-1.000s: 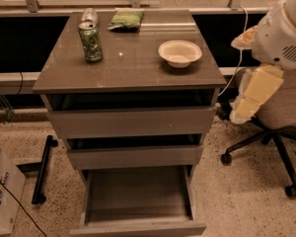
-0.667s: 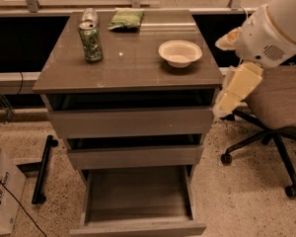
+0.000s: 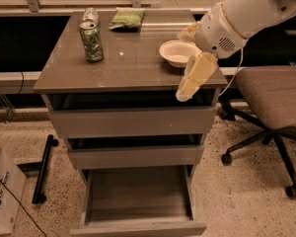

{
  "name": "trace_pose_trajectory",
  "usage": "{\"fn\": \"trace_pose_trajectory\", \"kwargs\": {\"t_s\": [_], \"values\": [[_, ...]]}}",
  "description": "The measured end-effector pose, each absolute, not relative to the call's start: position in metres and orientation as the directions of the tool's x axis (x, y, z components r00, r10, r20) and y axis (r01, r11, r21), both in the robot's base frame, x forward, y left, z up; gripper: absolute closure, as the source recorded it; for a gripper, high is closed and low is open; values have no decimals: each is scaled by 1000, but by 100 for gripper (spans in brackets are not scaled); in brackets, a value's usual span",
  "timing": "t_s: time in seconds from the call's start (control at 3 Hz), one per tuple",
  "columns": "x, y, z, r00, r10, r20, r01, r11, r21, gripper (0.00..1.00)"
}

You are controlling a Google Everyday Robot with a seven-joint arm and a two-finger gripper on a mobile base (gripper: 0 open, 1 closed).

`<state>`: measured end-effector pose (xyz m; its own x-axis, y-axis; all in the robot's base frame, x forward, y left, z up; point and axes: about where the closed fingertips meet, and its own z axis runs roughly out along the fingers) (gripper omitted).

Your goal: Place green can into bottom drawer

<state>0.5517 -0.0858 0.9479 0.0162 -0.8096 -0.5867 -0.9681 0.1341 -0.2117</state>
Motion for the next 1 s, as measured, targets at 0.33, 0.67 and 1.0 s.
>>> {"fn": "trace_pose_trajectory", "kwargs": {"t_s": [0.33,0.67,1.0], "values": [[552,-86,948,16,-810,-587,-968,134,-212,0],[553,-79,933,-51,-796,-603,-963,199,-181,0],[581,-41,911,-80,-717,-693,-941,283,-184,0]]}}
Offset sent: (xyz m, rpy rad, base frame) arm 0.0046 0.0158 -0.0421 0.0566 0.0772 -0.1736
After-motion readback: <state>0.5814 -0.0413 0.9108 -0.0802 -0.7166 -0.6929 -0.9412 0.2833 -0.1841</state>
